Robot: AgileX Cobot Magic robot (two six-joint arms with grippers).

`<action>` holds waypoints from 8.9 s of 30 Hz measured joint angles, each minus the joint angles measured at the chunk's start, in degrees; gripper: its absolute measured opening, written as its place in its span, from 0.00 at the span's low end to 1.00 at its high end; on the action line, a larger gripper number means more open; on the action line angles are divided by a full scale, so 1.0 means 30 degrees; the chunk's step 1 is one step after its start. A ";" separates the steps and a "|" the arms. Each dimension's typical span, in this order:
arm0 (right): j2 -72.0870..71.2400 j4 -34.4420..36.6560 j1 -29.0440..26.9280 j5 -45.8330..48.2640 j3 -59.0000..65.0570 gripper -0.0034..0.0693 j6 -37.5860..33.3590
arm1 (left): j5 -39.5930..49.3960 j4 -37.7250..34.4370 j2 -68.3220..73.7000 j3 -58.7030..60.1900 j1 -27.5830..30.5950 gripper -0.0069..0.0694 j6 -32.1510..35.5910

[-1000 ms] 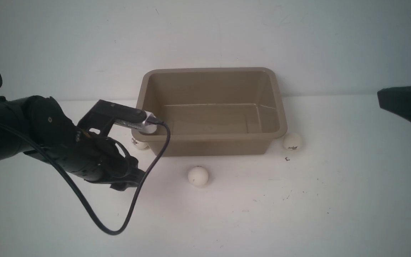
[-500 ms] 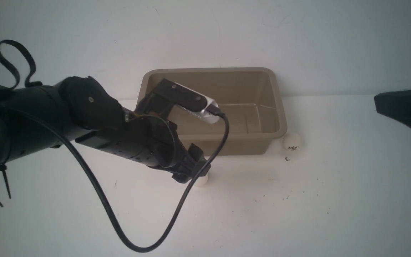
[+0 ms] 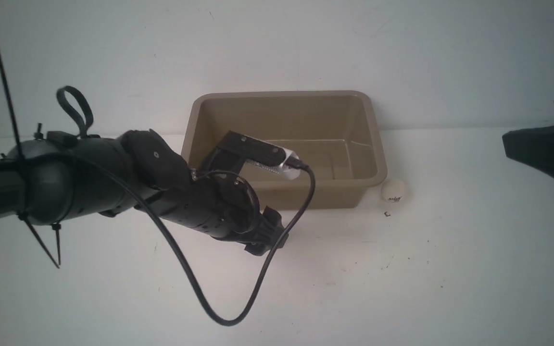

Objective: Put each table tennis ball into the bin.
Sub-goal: Use the left arm to clamp the table tennis ball closest to it, then use the left arm to put the table tennis ball into the box, then use the right arm to clamp the table tennis ball closest to it

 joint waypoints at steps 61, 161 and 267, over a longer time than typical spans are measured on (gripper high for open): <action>0.0000 0.0433 0.0000 0.0566 0.0000 0.85 0.0216 | -0.3323 -0.4123 0.3019 -0.0379 -0.0727 0.55 0.2585; 0.7060 -0.0086 0.0000 0.0100 -0.2500 0.85 0.0216 | 1.1202 0.7476 -1.3490 -0.5784 0.4371 0.51 -0.5929; 1.7204 -0.2365 0.1712 0.0248 -0.9193 0.85 0.0718 | 0.6981 -0.6235 -0.4308 -0.1880 0.4371 0.64 0.5162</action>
